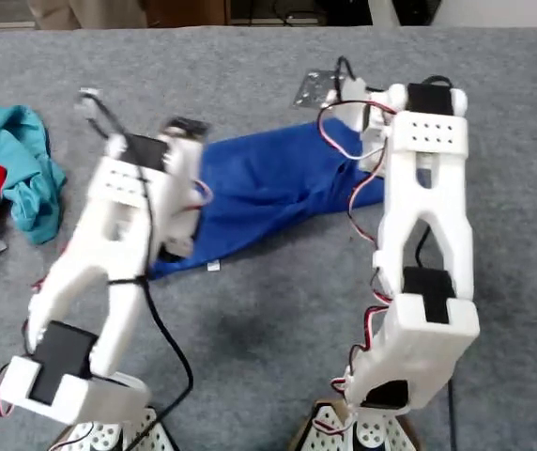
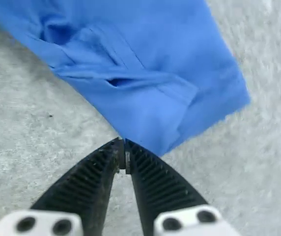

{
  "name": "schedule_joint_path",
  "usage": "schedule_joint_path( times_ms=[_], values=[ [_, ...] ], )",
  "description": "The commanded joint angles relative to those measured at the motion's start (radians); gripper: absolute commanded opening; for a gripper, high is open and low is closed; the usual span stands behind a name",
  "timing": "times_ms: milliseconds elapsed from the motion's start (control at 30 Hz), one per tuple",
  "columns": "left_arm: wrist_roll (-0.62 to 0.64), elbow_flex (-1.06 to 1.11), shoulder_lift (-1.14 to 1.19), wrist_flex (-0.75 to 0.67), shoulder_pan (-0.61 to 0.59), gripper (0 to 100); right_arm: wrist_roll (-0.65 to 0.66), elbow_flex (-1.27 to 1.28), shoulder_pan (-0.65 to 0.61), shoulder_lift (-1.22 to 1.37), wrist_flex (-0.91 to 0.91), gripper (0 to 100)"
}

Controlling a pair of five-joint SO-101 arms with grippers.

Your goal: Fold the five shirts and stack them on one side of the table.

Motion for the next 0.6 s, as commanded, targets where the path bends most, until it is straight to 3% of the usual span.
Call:
schedule_joint_path(
  times_ms=[0, 167, 367, 567],
  values=[
    [0.021, 0.018, -0.030, -0.075, 0.069, 2, -0.049, -0.074, 0.048, 0.079, -0.114, 0.5],
    [0.021, 0.164, -0.028, -0.253, 0.069, 2, -0.138, -0.232, 0.042, 0.257, -0.135, 0.5],
    [0.015, 0.338, -0.028, -0.350, 0.066, 2, -0.184, -0.437, 0.021, 0.495, -0.115, 0.5],
    [0.014, 0.417, -0.028, -0.419, -0.060, 2, -0.180, -0.694, 0.024, 0.664, 0.021, 0.5]
  ],
)
